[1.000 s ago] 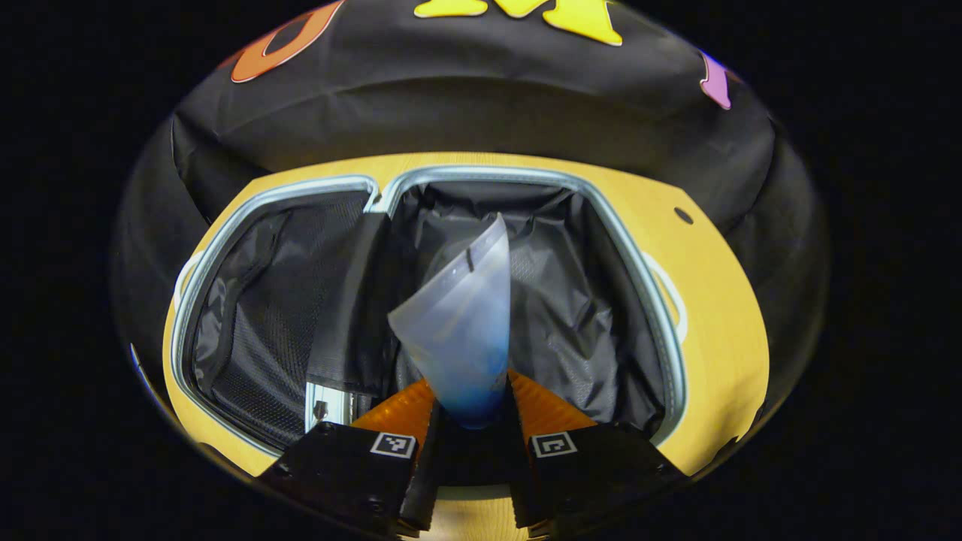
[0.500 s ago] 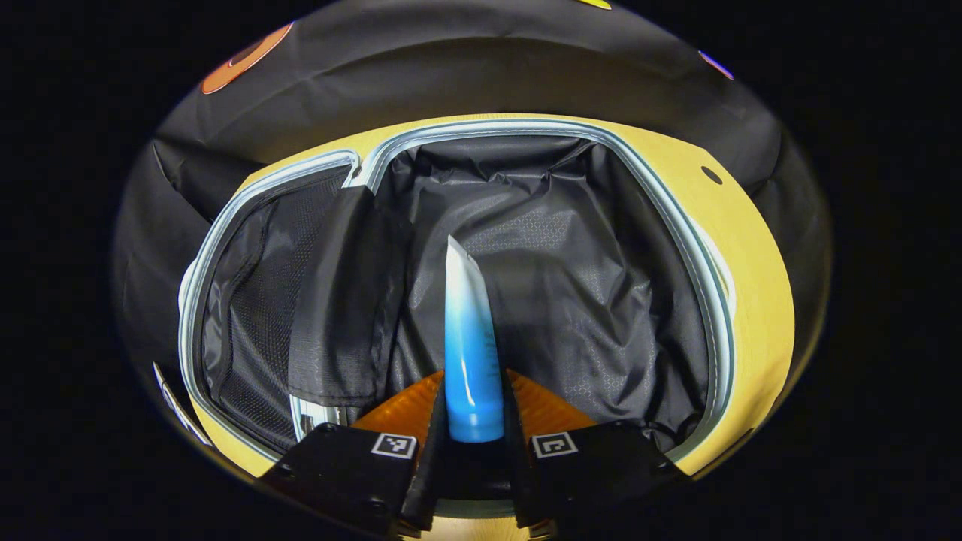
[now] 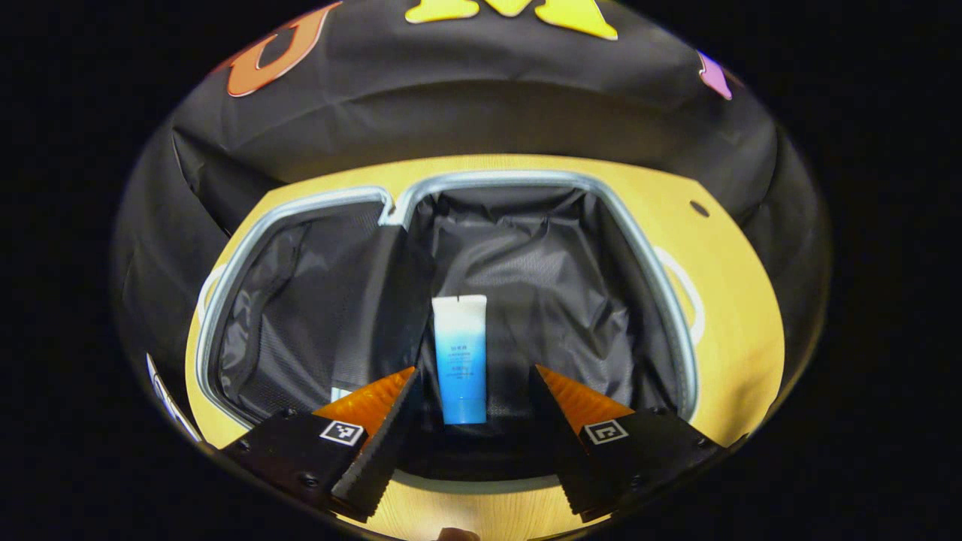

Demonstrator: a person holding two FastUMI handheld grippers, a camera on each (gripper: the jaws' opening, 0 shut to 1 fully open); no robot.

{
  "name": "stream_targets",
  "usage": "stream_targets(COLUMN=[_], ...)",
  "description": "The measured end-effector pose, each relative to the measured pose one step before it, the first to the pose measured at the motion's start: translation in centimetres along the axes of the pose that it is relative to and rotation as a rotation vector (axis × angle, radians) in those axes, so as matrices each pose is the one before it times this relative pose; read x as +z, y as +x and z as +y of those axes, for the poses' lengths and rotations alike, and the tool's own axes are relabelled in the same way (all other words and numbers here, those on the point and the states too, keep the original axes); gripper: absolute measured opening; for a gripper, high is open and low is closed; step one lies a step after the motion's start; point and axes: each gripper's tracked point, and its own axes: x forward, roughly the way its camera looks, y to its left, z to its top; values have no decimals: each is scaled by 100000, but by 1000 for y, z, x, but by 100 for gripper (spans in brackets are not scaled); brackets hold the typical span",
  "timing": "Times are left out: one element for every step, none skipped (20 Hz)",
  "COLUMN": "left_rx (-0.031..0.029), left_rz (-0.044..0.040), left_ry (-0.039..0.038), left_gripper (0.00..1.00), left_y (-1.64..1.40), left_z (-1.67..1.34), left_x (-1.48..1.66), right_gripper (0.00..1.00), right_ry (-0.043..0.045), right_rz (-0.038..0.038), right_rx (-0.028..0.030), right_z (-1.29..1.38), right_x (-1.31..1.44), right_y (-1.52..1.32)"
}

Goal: First open the suitcase, pack the skin care products into it, and then close the suitcase.

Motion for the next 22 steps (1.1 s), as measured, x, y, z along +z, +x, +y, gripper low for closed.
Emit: stream_targets(left_rx=[-577, -340, -124, -439, 235, 714, 1540, 872, 1035, 933, 1666, 2292, 2117, 1752, 1767, 1044, 366, 191, -8, -691, -570, 59], left_rz=[-6522, -7078, -6227, -5911, -4718, -3966, -3239, -2443, -2636, -2103, -1695, -2179, -2169, -2071, -514, -454, -809, -919, -605, -607, -451, -486], left_ry=[768, 946, 440, 338, 783, 1405, 1047, 59, -709, -1389, -1318, -939, -1062, -1011, -921, -1232, -1833, -2101, -1588, -753, 447, 1138], left_gripper=[93, 100, 97, 97, 97, 97, 97, 97, 97, 96, 96, 96, 96, 96, 96, 96, 96, 96, 96, 96, 96, 96], left_y=[-1524, -1528, -1636, -1515, -1308, -1242, -1289, -1191, -1125, -1060, -1083, -1050, -757, -507, -479, -503, -423, -468, -186, -6, -4, 42], left_z=[271, 387, 566, 509, 881, 795, 1051, 933, 1082, 911, 1166, 1422, 1414, 1088, 1158, 1092, 852, 827, 723, 545, 470, 589], left_x=[1084, 1195, 1164, 995, 834, 320, 210, 229, 333, 148, 226, 232, 241, 237, -64, 124, 145, 244, 82, 342, 179, 181], right_gripper=[39, 39, 37, 39, 39, 39, 39, 39, 39, 39, 39, 39, 39, 39, 39, 39, 39, 39, 39, 39, 39, 39], right_ry=[-1470, -1452, -1012, -265, -380, -565, -899, -1700, -1507, -495, 479, 795, 545, 300, 119, 653, 912, 574, 307, 671, 839, 251], right_rz=[564, 688, 804, 866, 1480, 1516, 1781, 2003, 1897, 2294, 2247, 2722, 2498, 2502, 2260, 2509, 2083, 2229, 1766, 1400, 1447, 1600], right_rx=[2724, 1989, 1822, 2435, 2401, 1811, 1405, 1549, 655, 639, 593, 69, -39, -778, -945, -682, -58, -627, -1256, -823, -477, -981], right_z=[1534, 1354, 1430, 1612, 1652, 1377, 1404, 1349, 1224, 1007, 1120, 892, 813, 493, 226, 389, 357, 59, 53, 258, 365, 247], right_x=[615, 519, 500, 420, 202, 289, 52, -87, -90, -342, -350, -524, -572, -652, -473, -469, -584, -608, -422, -103, -193, -292], right_y=[1068, 1261, 1246, 1229, 1331, 1467, 1401, 1497, 1392, 1302, 1267, 1288, 1167, 978, 828, 1028, 682, 761, 344, -33, 305, 630])
